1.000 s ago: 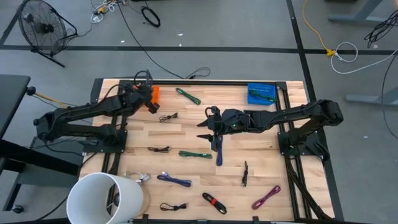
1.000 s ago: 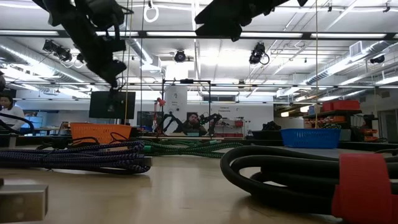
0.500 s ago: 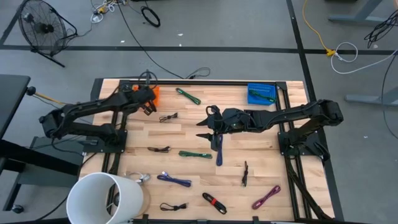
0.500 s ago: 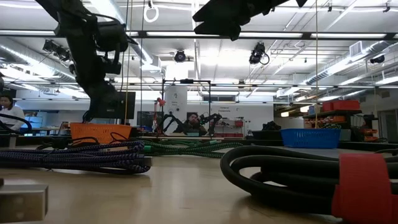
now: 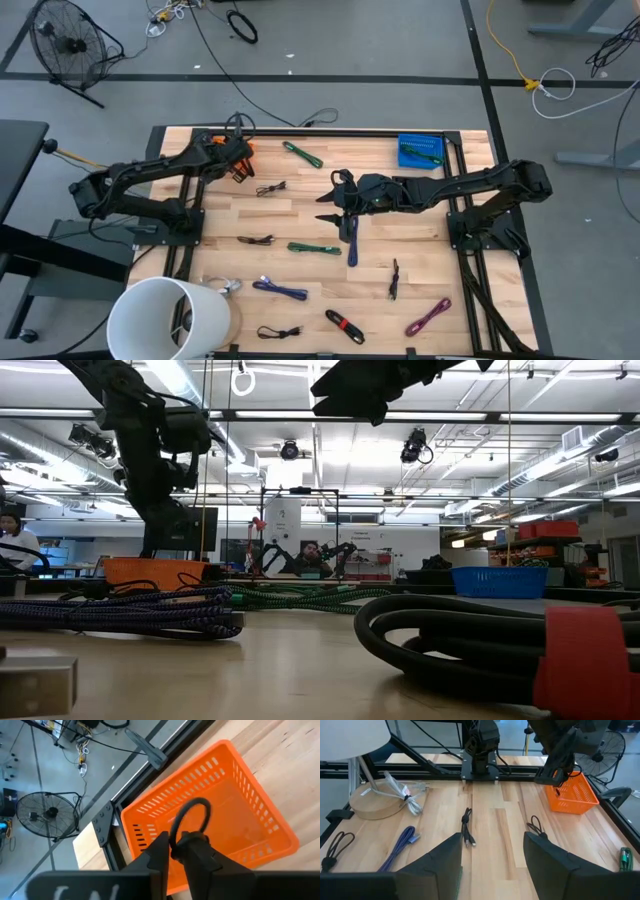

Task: Pick & Place USB Port
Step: Put the black charger cable into the orange bin

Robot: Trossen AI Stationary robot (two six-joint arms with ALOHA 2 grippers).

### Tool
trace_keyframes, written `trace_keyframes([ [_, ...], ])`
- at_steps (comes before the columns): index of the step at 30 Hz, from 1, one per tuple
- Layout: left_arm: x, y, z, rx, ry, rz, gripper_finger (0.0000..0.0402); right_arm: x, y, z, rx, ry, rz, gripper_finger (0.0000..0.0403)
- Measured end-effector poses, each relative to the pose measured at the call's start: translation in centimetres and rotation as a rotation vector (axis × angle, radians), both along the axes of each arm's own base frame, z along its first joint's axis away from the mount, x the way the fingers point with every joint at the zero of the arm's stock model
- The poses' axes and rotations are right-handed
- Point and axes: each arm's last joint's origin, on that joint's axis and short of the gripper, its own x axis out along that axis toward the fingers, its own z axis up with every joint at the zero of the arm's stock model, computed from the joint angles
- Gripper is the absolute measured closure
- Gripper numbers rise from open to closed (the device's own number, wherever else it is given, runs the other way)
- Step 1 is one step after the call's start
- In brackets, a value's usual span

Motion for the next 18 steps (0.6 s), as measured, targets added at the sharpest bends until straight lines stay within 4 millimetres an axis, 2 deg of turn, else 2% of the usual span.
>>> trace_keyframes([
  [9, -0.1, 0.4, 0.2, 0.037, -0.010, 0.030, 0.0294, 0.0, 0.0, 0.0, 0.000, 0.000, 0.000, 0.0191],
  [18, -0.3, 1.4, 0.4, 0.070, -0.090, 0.094, 0.0285, 0.0, 0.0, 0.0, -0.001, 0.001, 0.000, 0.0191],
])
